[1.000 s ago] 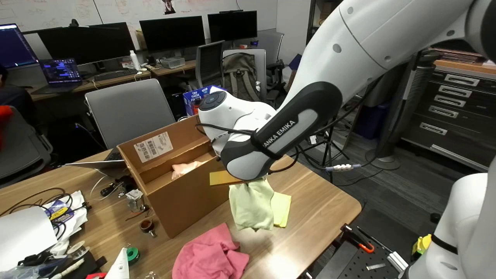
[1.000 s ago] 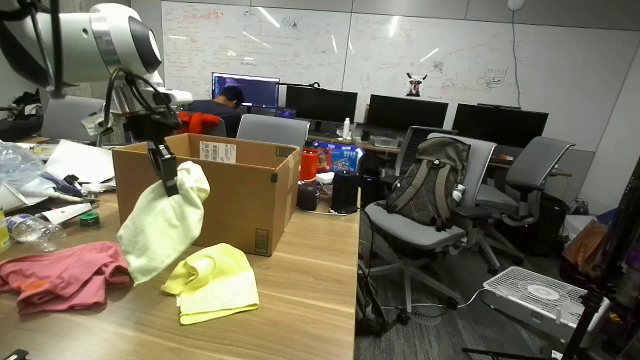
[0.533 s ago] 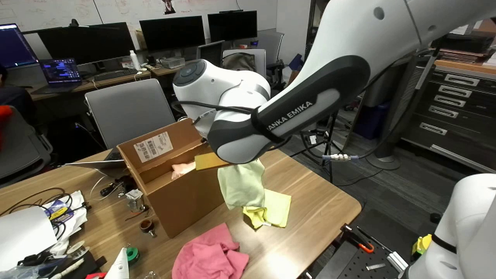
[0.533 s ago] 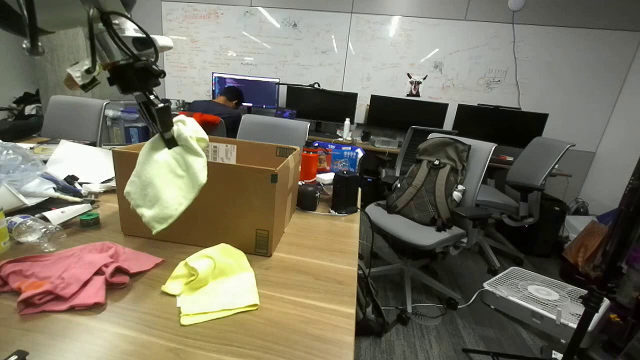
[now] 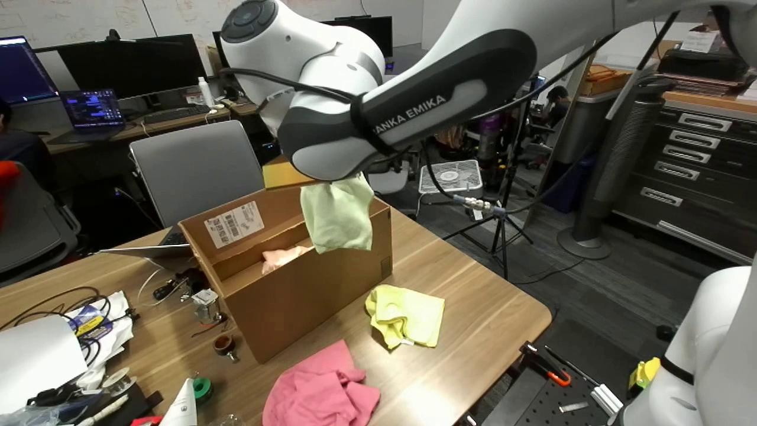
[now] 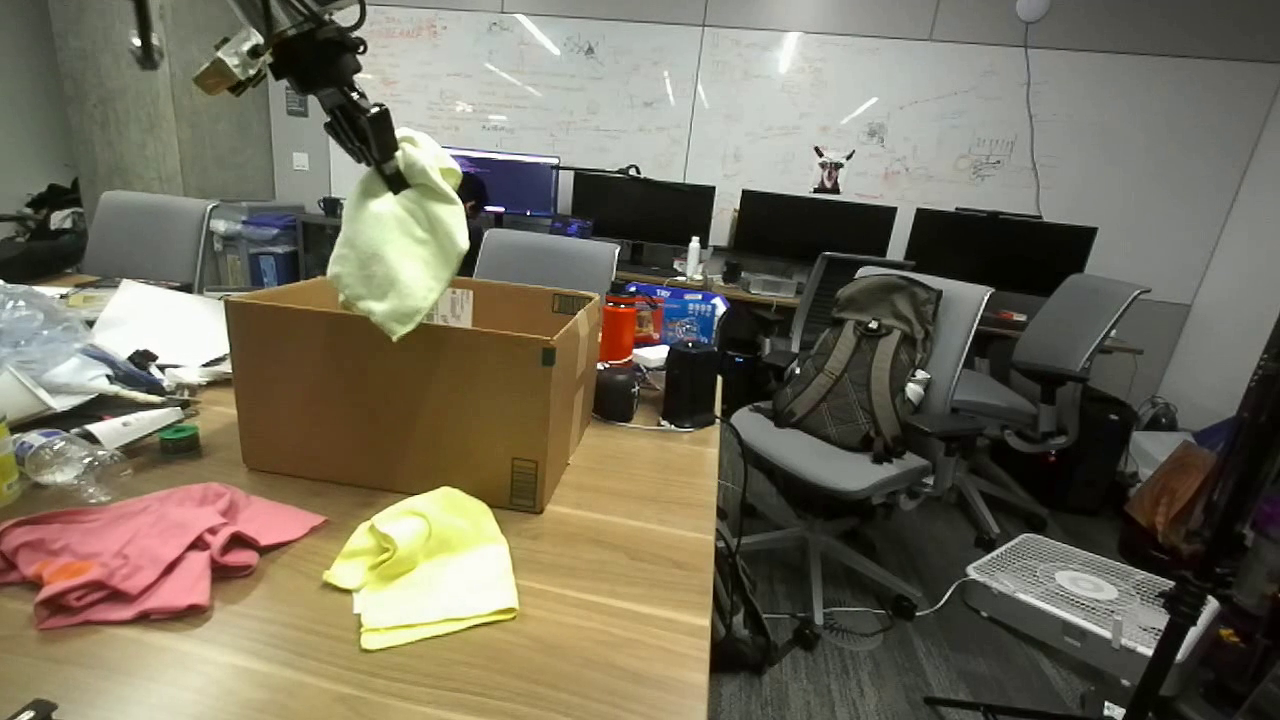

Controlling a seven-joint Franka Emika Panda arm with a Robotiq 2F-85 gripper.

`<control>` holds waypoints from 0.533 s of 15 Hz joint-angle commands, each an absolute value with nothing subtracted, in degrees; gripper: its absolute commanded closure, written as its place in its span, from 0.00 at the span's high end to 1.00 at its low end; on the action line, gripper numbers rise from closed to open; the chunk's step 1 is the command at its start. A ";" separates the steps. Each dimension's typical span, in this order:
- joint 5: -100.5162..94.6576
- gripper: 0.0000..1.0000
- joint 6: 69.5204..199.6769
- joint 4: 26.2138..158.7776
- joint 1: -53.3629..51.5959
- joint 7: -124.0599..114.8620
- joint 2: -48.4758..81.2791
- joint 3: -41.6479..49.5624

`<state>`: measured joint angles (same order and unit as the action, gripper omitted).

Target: Put the peach shirt, the green and yellow towels and the pink shirt in the box respectively

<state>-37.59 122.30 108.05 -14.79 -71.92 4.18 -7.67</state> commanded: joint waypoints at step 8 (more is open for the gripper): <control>-40.63 0.02 116.87 87.34 -16.72 -65.62 15.72 -8.02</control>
